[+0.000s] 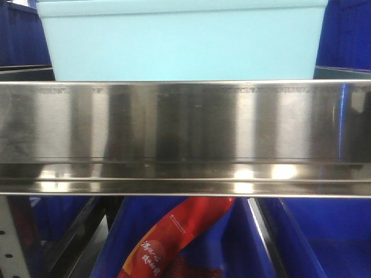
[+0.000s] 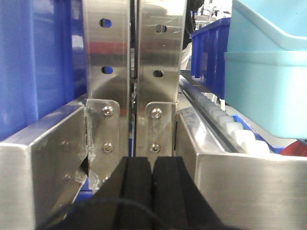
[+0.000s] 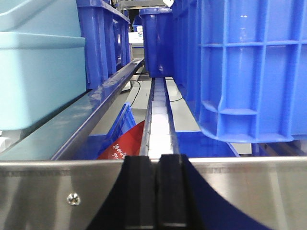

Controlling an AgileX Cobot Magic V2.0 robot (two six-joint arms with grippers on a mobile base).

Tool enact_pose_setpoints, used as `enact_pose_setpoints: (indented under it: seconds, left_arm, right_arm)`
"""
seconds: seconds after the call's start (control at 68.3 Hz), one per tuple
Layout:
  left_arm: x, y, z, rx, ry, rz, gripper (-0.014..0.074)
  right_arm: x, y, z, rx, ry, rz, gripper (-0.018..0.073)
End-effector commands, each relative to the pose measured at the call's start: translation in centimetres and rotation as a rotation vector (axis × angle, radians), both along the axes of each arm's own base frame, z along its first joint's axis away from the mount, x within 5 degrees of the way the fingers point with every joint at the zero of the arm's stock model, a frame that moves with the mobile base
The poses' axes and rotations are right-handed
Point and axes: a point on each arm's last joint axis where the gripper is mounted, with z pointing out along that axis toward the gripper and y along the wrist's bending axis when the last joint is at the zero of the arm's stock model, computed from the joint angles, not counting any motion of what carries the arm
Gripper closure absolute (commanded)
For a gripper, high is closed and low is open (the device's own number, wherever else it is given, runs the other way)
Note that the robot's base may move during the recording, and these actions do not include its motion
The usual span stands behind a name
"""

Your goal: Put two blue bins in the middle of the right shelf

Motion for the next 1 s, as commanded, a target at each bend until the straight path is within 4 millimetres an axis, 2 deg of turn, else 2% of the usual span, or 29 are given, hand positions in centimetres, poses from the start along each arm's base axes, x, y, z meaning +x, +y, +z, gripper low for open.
enact_pose_setpoints:
  seconds: [0.0,0.981]
  left_arm:
    - [-0.05,0.02,0.25,-0.007,-0.023,0.003,0.0707]
    - [-0.05,0.02,0.25,-0.007,-0.023,0.003,0.0707]
  right_arm:
    - [-0.02,-0.06,0.2,-0.004,-0.029,-0.008,0.0721]
    - [-0.02,-0.07,0.31,-0.003,-0.042,-0.01,0.0721]
